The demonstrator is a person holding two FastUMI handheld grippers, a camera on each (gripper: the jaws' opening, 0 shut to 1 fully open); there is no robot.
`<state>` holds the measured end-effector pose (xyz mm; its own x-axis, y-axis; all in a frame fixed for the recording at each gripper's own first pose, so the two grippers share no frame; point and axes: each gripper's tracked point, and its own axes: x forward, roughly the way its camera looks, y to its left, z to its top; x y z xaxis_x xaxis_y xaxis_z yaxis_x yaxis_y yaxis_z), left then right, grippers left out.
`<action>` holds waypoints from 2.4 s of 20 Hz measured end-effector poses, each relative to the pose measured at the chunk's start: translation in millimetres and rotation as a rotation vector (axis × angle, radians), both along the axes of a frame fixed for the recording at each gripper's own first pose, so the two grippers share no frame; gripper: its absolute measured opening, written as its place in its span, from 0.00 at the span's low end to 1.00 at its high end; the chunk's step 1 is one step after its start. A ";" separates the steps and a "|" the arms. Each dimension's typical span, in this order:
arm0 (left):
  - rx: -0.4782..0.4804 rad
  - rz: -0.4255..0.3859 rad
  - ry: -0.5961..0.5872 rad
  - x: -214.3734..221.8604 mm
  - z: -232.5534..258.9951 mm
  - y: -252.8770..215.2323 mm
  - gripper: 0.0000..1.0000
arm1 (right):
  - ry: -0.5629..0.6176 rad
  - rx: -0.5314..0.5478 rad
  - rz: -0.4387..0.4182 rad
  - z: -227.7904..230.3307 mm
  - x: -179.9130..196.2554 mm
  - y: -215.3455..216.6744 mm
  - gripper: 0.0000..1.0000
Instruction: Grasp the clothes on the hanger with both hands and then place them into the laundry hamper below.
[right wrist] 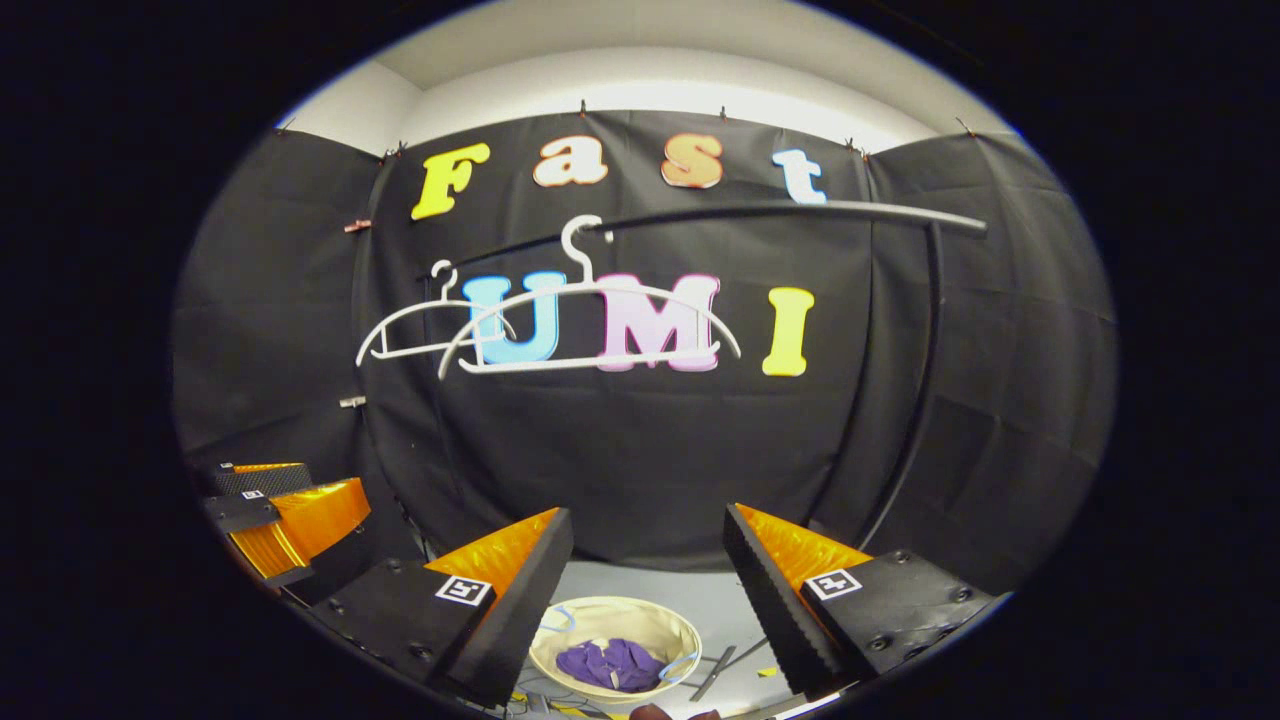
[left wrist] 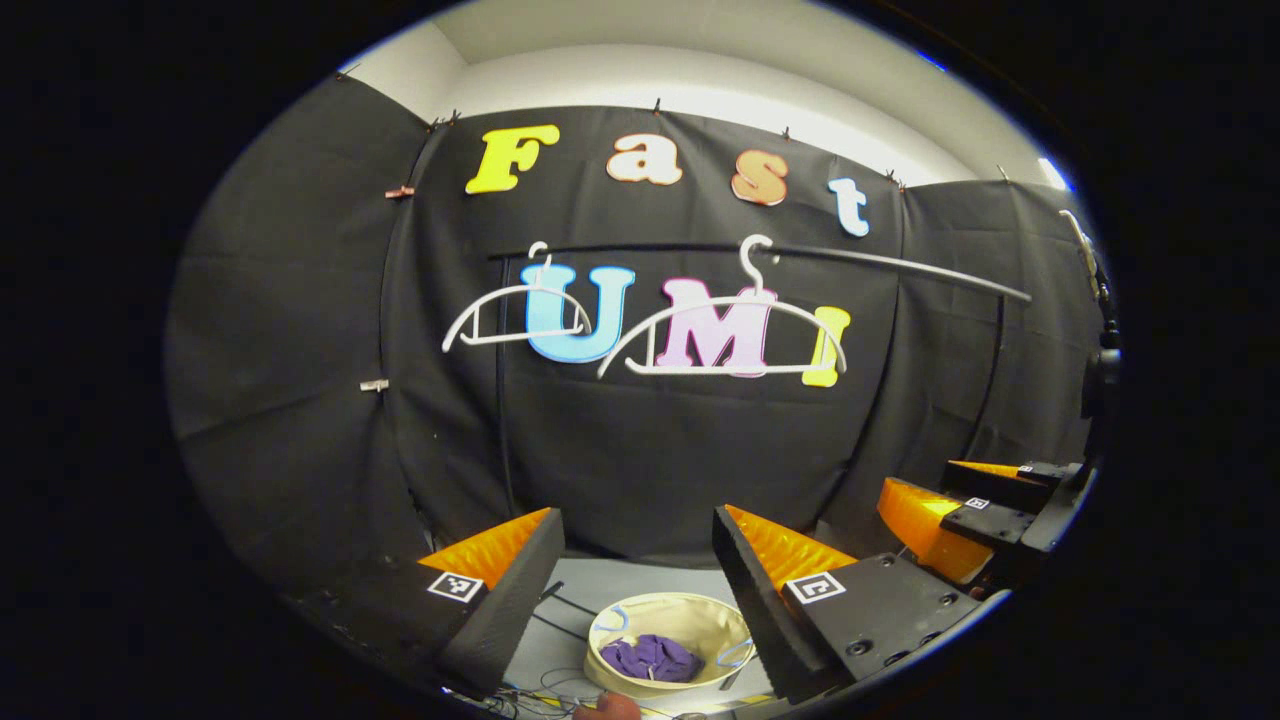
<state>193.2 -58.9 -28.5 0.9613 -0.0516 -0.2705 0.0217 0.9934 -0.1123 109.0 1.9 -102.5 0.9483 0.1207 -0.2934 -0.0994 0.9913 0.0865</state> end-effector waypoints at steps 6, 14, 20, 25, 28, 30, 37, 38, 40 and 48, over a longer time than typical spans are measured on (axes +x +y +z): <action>0.032 0.041 -0.144 -29.3 67.7 9.5 0.90 | -0.141 0.021 -0.023 63.6 -20.6 -7.9 0.94; 0.026 0.079 -0.199 -48.4 96.6 9.1 0.91 | -0.269 0.018 -0.027 109.8 -38.2 -18.0 0.97; 0.033 0.070 -0.209 -56.3 99.1 8.8 0.94 | -0.245 0.028 -0.032 102.3 -43.9 -11.6 0.97; 0.038 0.058 -0.217 -57.6 100.8 7.3 0.94 | -0.258 0.028 -0.032 104.5 -48.6 -11.3 0.97; 0.031 0.051 -0.219 -56.7 101.8 6.6 0.90 | -0.252 0.027 -0.028 102.1 -48.5 -9.8 0.97; 0.032 0.050 -0.221 -57.3 103.6 7.2 0.94 | -0.249 0.029 -0.027 102.1 -46.6 -7.4 0.97; 0.037 0.058 -0.224 -59.3 104.6 12.2 0.94 | -0.253 0.034 -0.029 102.1 -45.8 -5.0 0.97; 0.038 0.058 -0.223 -59.2 104.7 12.6 0.94 | -0.252 0.034 -0.030 101.8 -46.4 -4.9 0.97; 0.037 0.058 -0.222 -60.2 104.1 12.6 0.94 | -0.249 0.037 -0.026 100.0 -48.6 -2.5 0.97; 0.035 0.055 -0.220 -62.3 103.5 12.6 0.94 | -0.246 0.034 -0.032 98.3 -49.7 -4.6 0.97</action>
<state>130.8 -46.2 75.0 0.9985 0.0082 -0.0546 -0.0123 0.9970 -0.0763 59.3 -2.7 -4.2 0.9943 0.0950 -0.0491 -0.0899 0.9912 0.0972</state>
